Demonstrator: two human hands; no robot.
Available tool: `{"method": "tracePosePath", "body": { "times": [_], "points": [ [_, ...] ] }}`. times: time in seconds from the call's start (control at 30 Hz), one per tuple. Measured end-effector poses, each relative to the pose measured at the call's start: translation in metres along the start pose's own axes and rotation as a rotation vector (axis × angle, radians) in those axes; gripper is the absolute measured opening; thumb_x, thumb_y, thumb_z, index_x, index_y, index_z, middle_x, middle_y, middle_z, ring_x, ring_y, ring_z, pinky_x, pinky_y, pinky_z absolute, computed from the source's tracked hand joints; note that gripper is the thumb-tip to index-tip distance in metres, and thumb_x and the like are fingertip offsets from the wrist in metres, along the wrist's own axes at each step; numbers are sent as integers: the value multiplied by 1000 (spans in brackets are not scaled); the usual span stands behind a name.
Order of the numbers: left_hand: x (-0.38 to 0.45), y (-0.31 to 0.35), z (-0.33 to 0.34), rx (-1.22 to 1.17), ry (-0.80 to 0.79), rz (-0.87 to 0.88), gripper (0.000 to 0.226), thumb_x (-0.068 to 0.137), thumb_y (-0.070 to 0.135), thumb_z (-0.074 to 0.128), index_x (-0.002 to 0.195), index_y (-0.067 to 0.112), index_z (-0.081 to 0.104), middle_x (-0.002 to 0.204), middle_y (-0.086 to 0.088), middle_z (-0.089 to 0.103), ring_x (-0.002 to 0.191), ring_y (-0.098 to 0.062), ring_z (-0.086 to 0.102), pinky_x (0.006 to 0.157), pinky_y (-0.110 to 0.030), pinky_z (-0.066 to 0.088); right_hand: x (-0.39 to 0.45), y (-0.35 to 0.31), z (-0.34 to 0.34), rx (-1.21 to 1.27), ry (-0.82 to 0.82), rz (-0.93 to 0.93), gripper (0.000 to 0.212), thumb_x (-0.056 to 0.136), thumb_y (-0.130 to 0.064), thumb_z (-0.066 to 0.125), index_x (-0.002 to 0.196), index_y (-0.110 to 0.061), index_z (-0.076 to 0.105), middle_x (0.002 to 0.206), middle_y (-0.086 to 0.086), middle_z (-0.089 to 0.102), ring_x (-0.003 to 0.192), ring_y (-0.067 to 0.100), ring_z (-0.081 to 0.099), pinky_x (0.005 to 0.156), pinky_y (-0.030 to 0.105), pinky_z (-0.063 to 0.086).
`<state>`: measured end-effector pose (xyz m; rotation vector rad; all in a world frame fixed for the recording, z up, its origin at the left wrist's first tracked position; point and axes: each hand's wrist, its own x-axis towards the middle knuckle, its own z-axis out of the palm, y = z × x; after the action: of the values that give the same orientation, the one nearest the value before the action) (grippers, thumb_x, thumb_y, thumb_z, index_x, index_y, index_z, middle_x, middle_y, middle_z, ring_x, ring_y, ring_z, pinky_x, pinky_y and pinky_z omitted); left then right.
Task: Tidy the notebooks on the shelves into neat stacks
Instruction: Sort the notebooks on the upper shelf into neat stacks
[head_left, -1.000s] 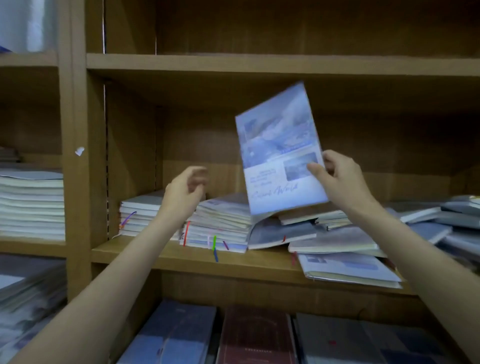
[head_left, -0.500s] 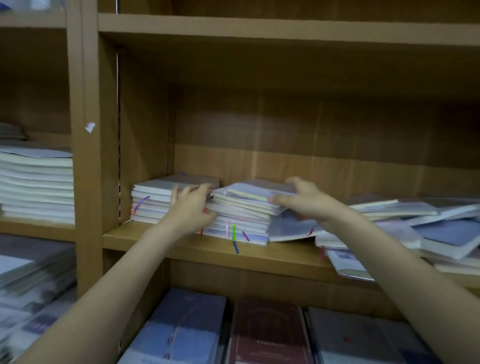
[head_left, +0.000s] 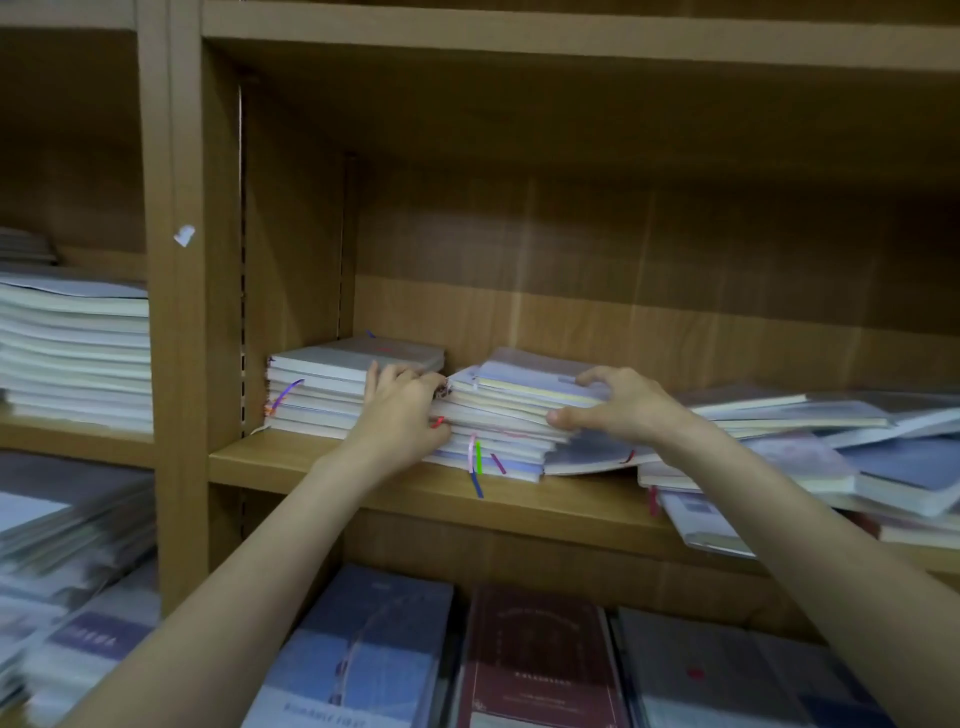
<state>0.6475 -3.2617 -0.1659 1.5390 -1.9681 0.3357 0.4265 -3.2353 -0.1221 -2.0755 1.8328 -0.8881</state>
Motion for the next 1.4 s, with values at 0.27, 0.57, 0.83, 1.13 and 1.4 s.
{"method": "tracePosePath", "body": {
  "times": [0.27, 0.57, 0.83, 1.13, 1.4],
  "points": [
    [-22, 0, 6, -323, 230, -36, 38, 85, 17, 62, 122, 8, 58, 115, -9, 63, 111, -26, 51, 95, -29, 33, -2, -1, 12, -20, -9, -96, 77, 77, -29, 76, 144, -22, 37, 149, 3, 35, 137, 24, 31, 106, 33, 30],
    [-21, -11, 20, -317, 409, -198, 31, 88, 22, 62, 118, 16, 61, 110, -4, 63, 105, -25, 51, 89, -37, 39, 7, 1, 9, 153, -56, -118, 70, 67, -24, 83, 130, -23, 53, 133, 5, 51, 126, 22, 45, 105, 38, 38],
    [-20, -8, 19, -234, 471, -336, 33, 83, 28, 67, 106, 13, 49, 102, -4, 56, 102, -23, 50, 86, -35, 34, 14, 4, 4, 250, -157, -69, 62, 76, 0, 73, 131, -20, 51, 119, 6, 46, 102, 13, 48, 84, 22, 40],
    [-25, -4, 16, -262, 444, -342, 24, 88, 23, 61, 106, 12, 49, 104, -6, 56, 102, -24, 52, 91, -36, 32, 18, -3, 15, 253, -111, -67, 65, 75, 0, 74, 132, -18, 49, 136, 10, 47, 123, 22, 46, 102, 30, 39],
    [-38, 10, 18, -226, 497, -91, 19, 85, 8, 56, 104, 7, 53, 102, -10, 52, 98, -26, 48, 81, -30, 29, -13, 26, -41, -200, -79, -98, 59, 78, -29, 74, 130, -17, 50, 131, 5, 54, 121, 22, 49, 101, 35, 40]
  ]
}}
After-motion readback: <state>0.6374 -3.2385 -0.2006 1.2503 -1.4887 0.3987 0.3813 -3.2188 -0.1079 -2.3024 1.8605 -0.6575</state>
